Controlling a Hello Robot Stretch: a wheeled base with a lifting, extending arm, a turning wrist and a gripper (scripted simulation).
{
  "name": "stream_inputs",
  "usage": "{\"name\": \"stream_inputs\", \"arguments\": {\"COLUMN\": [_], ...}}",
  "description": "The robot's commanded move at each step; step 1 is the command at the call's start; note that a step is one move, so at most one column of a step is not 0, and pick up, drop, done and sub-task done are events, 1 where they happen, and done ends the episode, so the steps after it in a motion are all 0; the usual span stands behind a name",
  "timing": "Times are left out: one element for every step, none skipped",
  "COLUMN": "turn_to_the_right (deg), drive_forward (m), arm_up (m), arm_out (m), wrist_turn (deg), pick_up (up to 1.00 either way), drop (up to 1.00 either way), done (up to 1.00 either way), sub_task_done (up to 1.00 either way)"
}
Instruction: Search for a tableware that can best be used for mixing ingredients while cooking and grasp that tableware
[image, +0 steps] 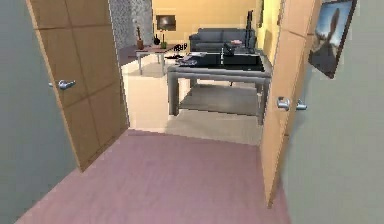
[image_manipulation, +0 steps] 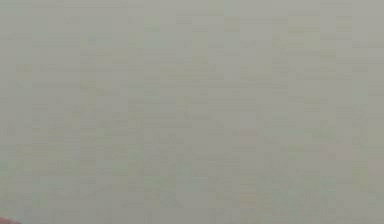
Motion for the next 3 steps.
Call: {"name": "stream_inputs", "arguments": {"turn_to_the_right": [0.0,-15.0,0.0], "drive_forward": [0.1,0.0,1.0], "arm_up": [0.0,0.0,0.0], "arm_out": [0.0,0.0,0.0], "wrist_turn": [0.0,0.0,0.0], "pick_up": [0.0,0.0,0.0], "drop": [0.0,0.0,0.0], "done": [0.0,0.0,0.0], "sub_task_done": [0.0,0.0,0.0]}}
